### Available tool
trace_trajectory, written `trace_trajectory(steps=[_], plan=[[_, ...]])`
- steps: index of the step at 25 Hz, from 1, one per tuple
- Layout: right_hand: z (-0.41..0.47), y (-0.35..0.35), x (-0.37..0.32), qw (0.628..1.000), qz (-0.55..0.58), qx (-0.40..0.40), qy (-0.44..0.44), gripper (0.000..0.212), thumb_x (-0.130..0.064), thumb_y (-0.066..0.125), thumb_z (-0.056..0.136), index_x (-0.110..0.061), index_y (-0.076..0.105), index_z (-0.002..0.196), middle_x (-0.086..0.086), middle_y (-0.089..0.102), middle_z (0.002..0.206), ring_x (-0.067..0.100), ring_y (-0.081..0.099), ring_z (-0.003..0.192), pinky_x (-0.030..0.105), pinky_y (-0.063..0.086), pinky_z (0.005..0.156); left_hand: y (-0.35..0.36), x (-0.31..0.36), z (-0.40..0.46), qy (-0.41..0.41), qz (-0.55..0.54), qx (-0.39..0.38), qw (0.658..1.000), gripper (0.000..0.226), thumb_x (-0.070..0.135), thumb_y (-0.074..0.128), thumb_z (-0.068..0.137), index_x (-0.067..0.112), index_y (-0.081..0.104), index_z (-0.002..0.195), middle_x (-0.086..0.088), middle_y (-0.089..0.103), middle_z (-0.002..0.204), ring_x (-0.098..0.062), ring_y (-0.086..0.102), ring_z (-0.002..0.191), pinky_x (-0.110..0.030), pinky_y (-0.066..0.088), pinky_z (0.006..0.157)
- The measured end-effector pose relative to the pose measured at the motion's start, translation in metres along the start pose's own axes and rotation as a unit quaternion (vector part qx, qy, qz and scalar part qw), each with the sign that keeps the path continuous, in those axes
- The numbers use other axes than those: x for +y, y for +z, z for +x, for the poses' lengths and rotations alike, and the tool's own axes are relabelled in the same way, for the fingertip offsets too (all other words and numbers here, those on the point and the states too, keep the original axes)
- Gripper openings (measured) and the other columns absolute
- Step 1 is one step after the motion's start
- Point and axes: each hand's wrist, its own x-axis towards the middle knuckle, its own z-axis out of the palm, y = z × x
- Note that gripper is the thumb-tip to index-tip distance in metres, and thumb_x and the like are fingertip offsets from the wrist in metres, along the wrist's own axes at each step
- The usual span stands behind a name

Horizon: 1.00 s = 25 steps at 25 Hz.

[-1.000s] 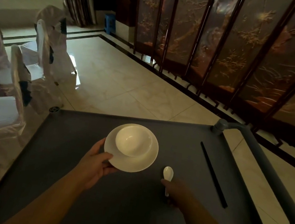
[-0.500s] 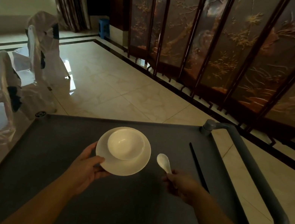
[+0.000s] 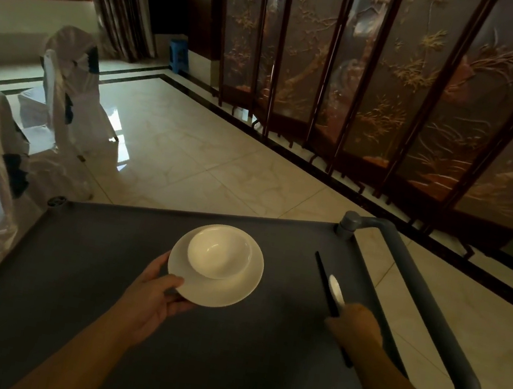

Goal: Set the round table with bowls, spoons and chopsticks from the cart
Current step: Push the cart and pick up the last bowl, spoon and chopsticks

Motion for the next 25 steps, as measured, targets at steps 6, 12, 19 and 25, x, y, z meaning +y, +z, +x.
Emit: trace_trajectory(steps=[6,12,19,25], plan=[[0.002,0.011,0.004,0.999,-0.034,-0.015,-0.003,0.032,-0.025,0.073,0.087,-0.011,0.064,0.114,0.005,0.064,0.088,0.019,0.066,0.082,0.037,0.059,0.083,-0.005,0.002,-0.013,0.015,-0.007,0.02,1.0,0.062,0.0,0.058,0.095,0.035,0.047,0.145,-0.009,0.053,0.138,-0.038,0.063,0.116,-0.049,0.063,0.074],[-0.002,0.011,-0.007,0.998,-0.055,-0.032,0.006,0.025,-0.02,0.071,0.089,-0.009,0.064,0.111,0.007,0.063,0.088,0.02,0.064,0.08,0.037,0.059,0.083,-0.021,0.009,-0.034,0.038,-0.038,0.041,0.998,0.063,-0.002,0.058,0.095,0.035,0.046,0.145,-0.012,0.053,0.138,-0.039,0.064,0.115,-0.048,0.063,0.073],[-0.022,0.012,-0.05,0.997,0.003,-0.012,-0.078,0.019,-0.018,0.062,0.094,0.0,0.065,0.101,0.009,0.062,0.079,0.022,0.063,0.069,0.033,0.053,0.059,-0.048,0.01,-0.058,0.069,-0.062,0.068,0.993,0.063,-0.002,0.057,0.095,0.033,0.046,0.145,-0.011,0.053,0.139,-0.039,0.064,0.115,-0.049,0.062,0.076],[-0.097,0.03,-0.155,0.955,0.067,-0.02,-0.289,0.014,-0.022,0.055,0.099,-0.013,0.045,0.1,-0.001,0.052,0.072,0.012,0.055,0.06,0.022,0.035,0.043,-0.086,0.012,-0.082,0.096,-0.089,0.106,0.986,0.06,-0.002,0.059,0.093,0.033,0.05,0.142,-0.01,0.057,0.138,-0.036,0.07,0.109,-0.049,0.062,0.075]])
